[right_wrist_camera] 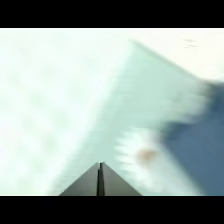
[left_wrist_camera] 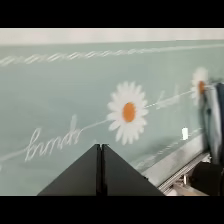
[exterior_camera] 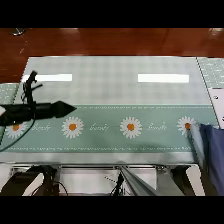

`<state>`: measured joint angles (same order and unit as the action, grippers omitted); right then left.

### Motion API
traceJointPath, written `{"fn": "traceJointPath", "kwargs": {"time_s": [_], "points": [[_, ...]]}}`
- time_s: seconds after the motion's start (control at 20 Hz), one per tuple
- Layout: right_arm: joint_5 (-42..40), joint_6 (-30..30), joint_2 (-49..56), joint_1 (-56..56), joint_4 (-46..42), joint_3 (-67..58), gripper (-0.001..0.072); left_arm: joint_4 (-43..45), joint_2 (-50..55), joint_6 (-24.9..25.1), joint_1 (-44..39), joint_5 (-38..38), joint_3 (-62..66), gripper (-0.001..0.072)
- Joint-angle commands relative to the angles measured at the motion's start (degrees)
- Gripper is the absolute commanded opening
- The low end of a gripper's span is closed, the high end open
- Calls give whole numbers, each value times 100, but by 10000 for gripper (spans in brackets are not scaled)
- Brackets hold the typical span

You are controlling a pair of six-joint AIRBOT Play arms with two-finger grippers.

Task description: Fold the shirts.

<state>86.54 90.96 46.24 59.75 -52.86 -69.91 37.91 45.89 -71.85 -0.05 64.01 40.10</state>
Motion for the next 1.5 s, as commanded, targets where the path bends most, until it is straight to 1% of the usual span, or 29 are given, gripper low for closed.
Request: {"fn": "traceJointPath", "kwargs": {"time_s": [0.0,0.05,0.1,0.15,0.2,0.25,0.35,0.4,0.45,0.5,0.65,0.7,0.8,0.85,0.95,1.45], "points": [[-979,-988,732,-1322,2811,-118,25,-387,1036,363,-66,518,1714,25],[-1292,-1257,833,-2092,2520,-120,26,-380,1303,249,-168,501,2332,25],[-1644,-1453,949,-3016,1906,-120,26,-319,1526,142,-317,437,2872,25],[-1908,-1530,1078,-3919,1069,-111,26,-76,1746,33,-555,293,3370,24],[-2079,-1497,1244,-4927,-59,-52,26,372,1897,-116,-857,116,3700,24],[-2277,-1163,1443,-5895,-1180,90,26,1049,2006,-337,-1215,-103,3864,24],[-2645,129,1932,-7182,-3005,420,26,2487,2164,-984,-1886,-328,3700,25],[-2662,614,2223,-7497,-3626,483,25,3029,2267,-1226,-2118,-339,3464,26],[-2614,979,2555,-7611,-4002,487,25,3429,2393,-1292,-2249,-337,3163,26],[-2575,1106,2811,-7560,-4050,485,25,3641,2511,-1314,-2243,-352,2920,27],[-2387,1235,3158,-7176,-3823,487,25,3753,2944,-1971,-1755,-225,2723,27],[-2330,1231,3167,-7064,-3807,487,25,3694,3036,-2055,-1604,-153,2721,27],[-2330,1226,3167,-6918,-3849,485,25,3674,3082,-1849,-1499,-26,2721,27],[-2339,1228,3167,-6863,-3860,485,25,3672,3082,-1823,-1497,-13,2721,27],[-2354,1226,3169,-6839,-3969,487,26,3668,3084,-1908,-1497,-11,2721,27],[-2354,1226,3169,-6843,-3987,485,25,3668,3084,-1908,-1497,-50,2721,27]]}}
